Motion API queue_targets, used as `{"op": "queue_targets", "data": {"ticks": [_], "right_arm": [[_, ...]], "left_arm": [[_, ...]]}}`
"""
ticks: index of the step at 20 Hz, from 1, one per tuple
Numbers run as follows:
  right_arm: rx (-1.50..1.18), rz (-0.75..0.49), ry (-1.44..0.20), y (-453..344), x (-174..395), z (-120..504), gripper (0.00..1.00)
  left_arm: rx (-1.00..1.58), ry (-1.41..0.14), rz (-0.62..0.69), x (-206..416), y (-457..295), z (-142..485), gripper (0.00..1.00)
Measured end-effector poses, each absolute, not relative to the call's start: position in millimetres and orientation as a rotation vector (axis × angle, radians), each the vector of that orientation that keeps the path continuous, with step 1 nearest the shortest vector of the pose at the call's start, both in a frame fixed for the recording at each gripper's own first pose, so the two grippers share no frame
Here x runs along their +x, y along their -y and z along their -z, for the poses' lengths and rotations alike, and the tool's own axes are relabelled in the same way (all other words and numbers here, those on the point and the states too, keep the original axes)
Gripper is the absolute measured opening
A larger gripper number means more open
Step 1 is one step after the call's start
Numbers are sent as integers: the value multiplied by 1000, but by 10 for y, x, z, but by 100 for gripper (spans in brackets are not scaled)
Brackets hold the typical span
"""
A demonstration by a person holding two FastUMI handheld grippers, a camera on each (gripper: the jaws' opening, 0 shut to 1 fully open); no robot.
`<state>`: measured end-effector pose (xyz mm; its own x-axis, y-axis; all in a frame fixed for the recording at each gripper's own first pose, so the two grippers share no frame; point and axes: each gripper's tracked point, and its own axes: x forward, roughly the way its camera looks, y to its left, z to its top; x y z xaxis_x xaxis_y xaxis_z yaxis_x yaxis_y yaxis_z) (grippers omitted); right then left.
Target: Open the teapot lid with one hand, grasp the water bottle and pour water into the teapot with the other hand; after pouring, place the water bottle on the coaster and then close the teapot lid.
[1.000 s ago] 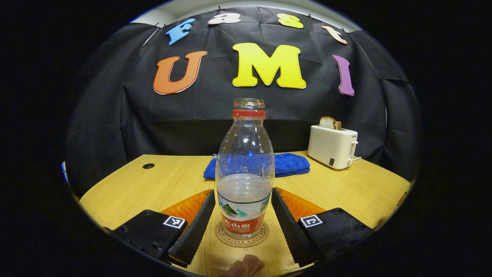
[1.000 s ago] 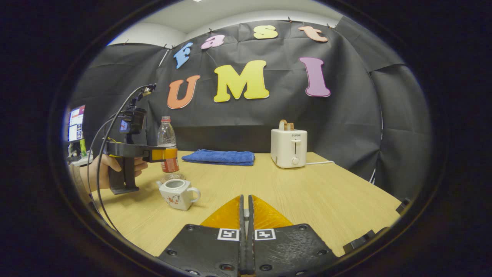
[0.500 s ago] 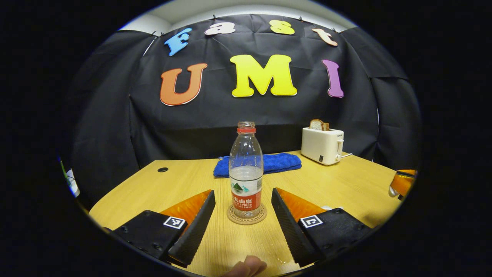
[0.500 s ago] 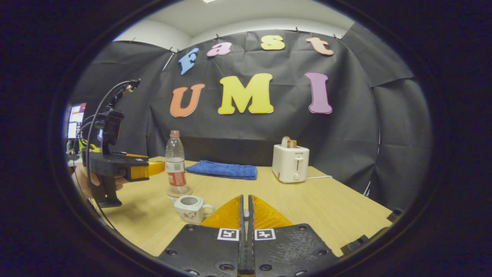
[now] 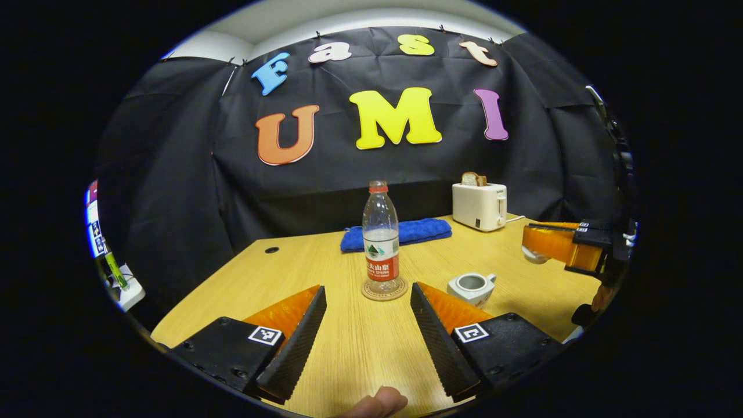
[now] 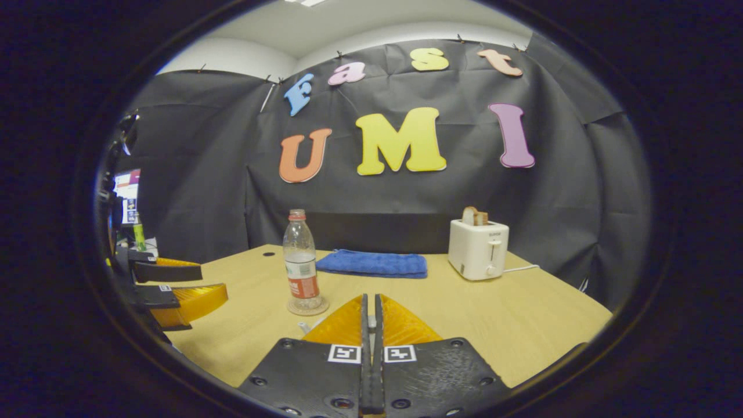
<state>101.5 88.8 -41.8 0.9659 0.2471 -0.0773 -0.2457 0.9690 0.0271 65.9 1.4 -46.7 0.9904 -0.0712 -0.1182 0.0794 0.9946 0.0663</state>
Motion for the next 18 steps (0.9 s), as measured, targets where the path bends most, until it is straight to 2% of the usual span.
{"op": "queue_targets", "data": {"ticks": [5, 12, 18], "right_arm": [[61, -329, -117, -1268, 1176, 457, 0], [64, -298, -179, -1397, 1485, 730, 0], [35, -292, -200, -1481, 1539, 865, 0]], "left_arm": [[25, -75, 69, 465, -202, 161, 93], [72, -60, -15, 362, -604, 46, 93], [87, -96, -15, 452, -672, 214, 93]]}}
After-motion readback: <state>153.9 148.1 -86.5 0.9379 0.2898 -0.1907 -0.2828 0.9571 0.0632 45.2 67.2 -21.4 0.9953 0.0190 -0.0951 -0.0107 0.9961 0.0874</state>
